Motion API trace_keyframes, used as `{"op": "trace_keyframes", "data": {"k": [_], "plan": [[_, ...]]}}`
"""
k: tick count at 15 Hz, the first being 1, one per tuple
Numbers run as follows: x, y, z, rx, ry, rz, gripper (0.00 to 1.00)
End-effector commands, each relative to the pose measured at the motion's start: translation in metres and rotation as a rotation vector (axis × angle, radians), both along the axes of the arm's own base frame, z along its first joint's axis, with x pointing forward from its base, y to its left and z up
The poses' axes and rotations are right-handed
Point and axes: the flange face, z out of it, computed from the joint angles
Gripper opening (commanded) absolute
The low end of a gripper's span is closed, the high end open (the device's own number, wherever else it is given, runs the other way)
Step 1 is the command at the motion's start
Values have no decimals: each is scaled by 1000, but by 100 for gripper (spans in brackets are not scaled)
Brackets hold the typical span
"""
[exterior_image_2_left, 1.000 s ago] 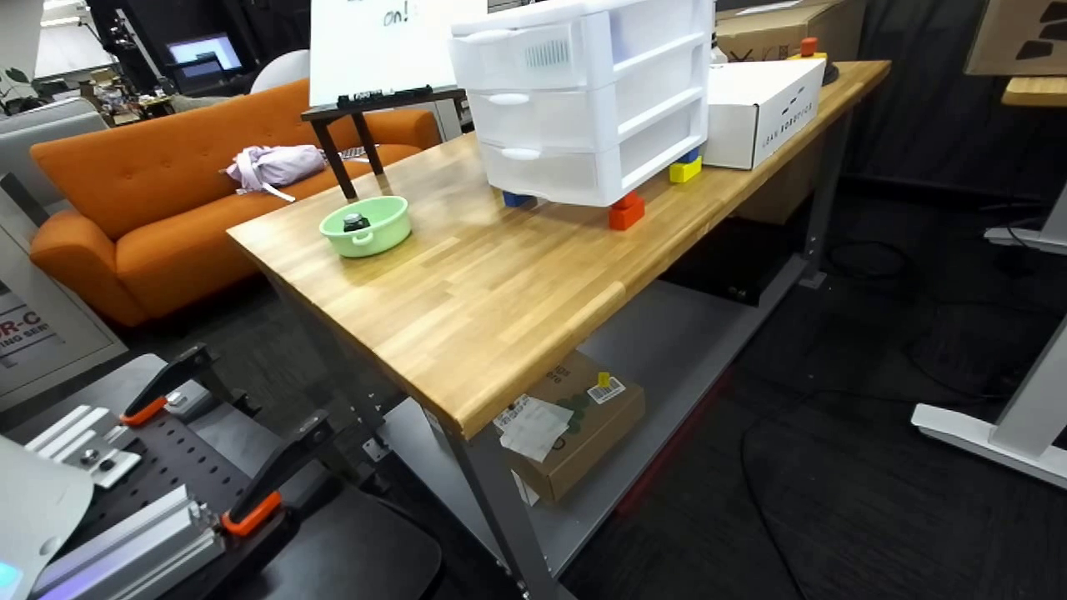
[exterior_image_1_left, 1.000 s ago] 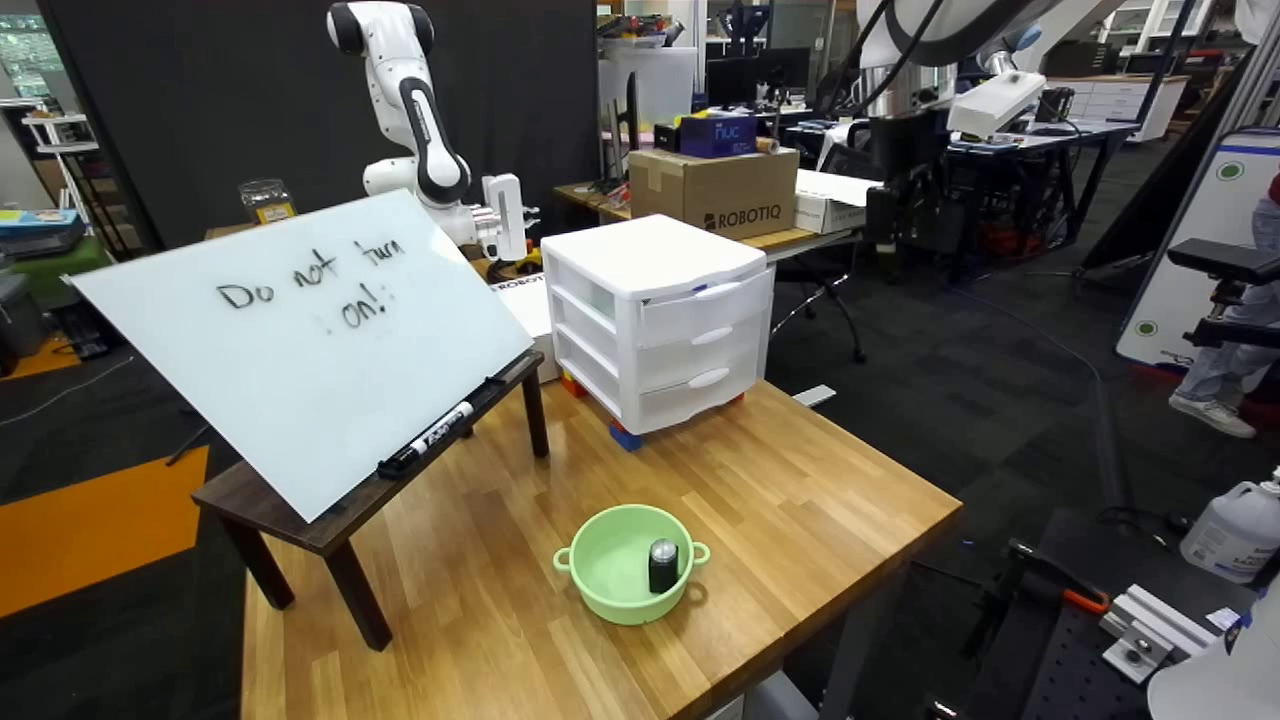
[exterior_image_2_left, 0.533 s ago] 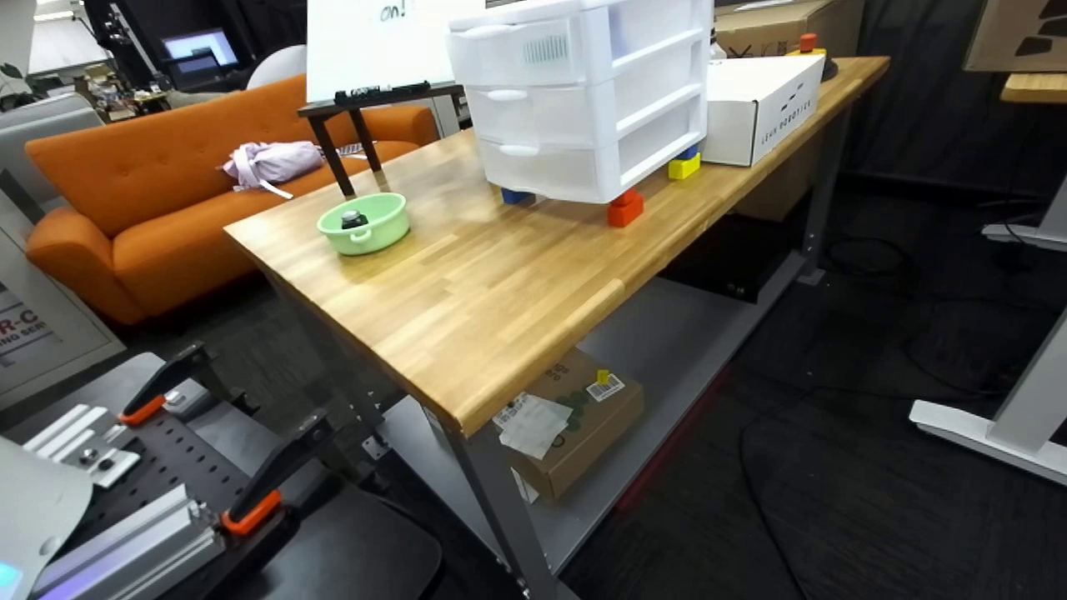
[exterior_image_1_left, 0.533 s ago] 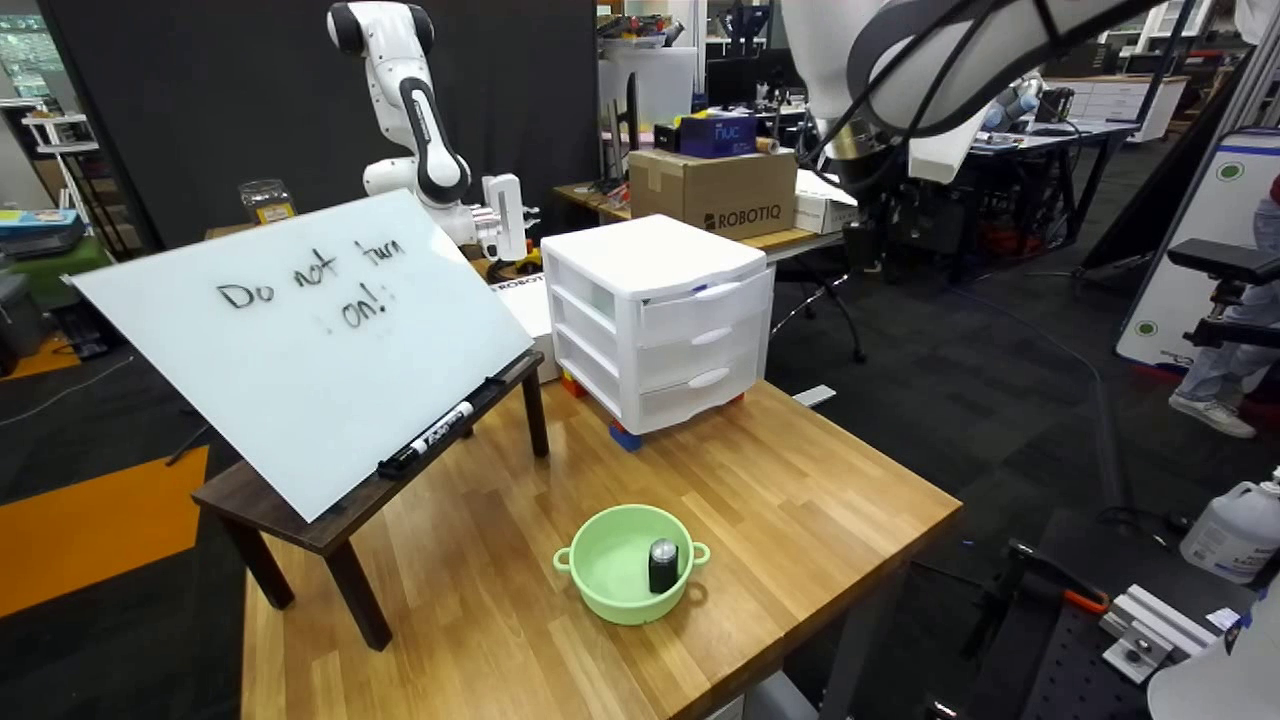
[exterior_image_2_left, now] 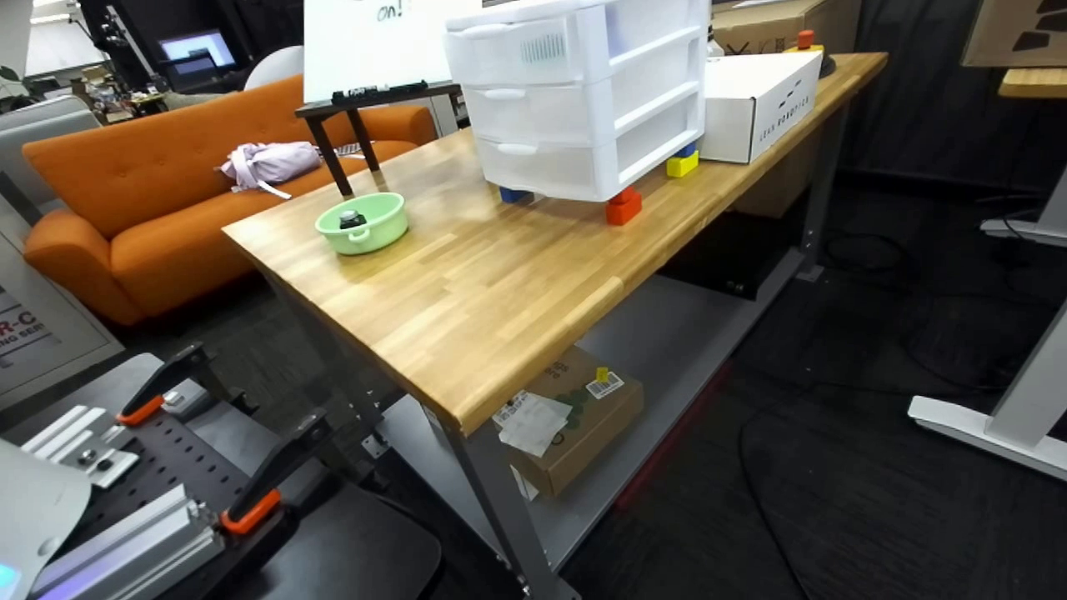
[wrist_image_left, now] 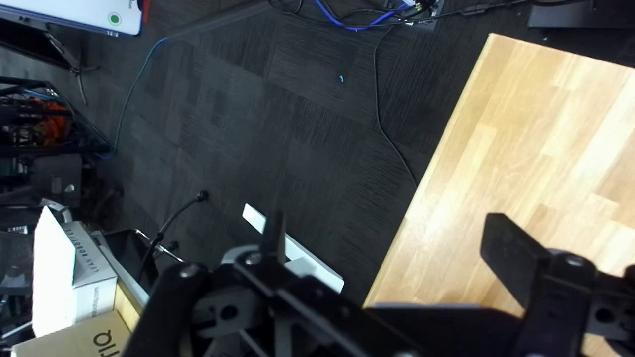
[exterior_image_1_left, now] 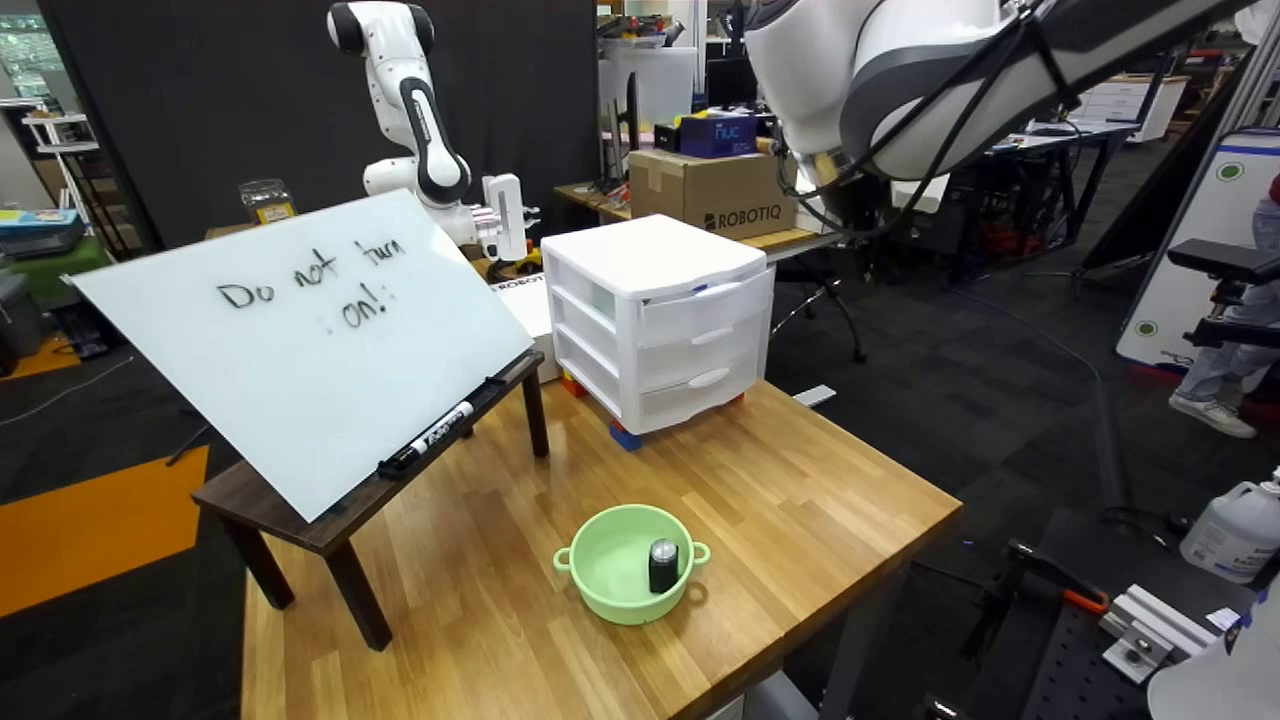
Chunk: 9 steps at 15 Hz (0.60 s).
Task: Open the top cabinet drawer on the table
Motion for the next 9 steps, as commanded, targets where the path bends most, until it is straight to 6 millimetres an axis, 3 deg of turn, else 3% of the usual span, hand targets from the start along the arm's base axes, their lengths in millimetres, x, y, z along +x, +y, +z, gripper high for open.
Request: {"op": "trace_keyframes", "data": {"k": [1, 5, 9], "plan": [[0, 0, 0, 0, 1, -1, 100], [7, 6, -2, 12, 45, 58, 100], [22, 43, -13, -10, 170, 207, 100]]}}
